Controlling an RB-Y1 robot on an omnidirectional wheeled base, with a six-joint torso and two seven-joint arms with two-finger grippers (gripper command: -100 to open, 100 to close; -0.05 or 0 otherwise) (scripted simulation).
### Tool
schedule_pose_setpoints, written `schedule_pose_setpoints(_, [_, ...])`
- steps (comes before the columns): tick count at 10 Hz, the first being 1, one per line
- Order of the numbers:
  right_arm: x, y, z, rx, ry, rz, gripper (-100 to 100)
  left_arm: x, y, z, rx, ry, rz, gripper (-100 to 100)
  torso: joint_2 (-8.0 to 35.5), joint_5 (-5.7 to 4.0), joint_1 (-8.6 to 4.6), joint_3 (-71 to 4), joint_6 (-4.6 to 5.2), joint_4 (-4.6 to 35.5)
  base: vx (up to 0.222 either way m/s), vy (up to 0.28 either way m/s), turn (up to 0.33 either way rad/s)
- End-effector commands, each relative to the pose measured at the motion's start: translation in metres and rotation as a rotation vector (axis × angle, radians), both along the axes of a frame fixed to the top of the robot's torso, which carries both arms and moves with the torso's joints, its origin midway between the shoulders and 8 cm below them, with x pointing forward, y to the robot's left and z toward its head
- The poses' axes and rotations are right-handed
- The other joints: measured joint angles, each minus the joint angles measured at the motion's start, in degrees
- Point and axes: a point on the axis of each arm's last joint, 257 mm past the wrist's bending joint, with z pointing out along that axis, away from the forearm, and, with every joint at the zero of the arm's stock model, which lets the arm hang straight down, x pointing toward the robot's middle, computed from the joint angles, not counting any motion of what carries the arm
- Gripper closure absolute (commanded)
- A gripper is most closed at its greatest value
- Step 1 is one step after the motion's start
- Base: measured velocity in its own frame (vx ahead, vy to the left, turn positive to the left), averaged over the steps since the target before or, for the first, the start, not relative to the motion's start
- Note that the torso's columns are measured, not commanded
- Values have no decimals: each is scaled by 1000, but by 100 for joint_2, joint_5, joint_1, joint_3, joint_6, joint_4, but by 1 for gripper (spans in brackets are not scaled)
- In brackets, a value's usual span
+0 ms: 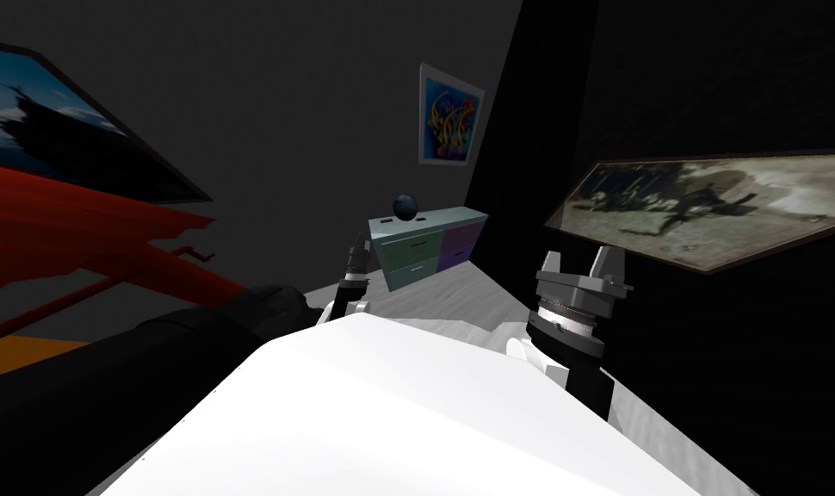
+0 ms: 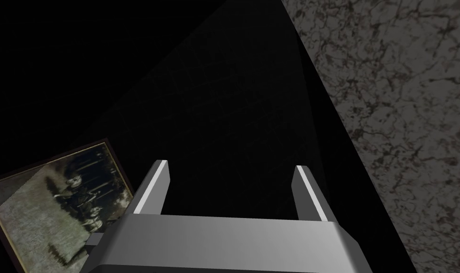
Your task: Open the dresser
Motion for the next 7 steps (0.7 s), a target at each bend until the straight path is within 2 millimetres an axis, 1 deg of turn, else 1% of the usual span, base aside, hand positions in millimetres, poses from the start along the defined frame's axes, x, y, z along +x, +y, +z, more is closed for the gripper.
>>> schedule_pose_setpoints(1, [0,0,0,0,0,0,0,0,0,0,0,0,0,0,424,0,0,-845,0,423,0,0,0])
schedule_pose_setpoints(3, [0,0,0,0,0,0,0,0,0,0,0,0,0,0,1270,0,0,-2537,0,1269,0,0,0])
schedule_pose_setpoints(4, [0,0,0,0,0,0,0,2,-2,-3,33,13,-16,-100,1693,0,0,-3383,0,1692,30,-10,18])
schedule_pose_setpoints(5, [0,0,0,0,0,0,0,4,-2,-7,54,25,-26,-100,1879,0,-1,-3781,0,1879,58,-26,29])
schedule_pose_setpoints(7, [0,0,0,0,1,0,0,9,0,-17,89,50,-39,-100,1937,-2,-7,-3925,0,1948,89,-49,30])
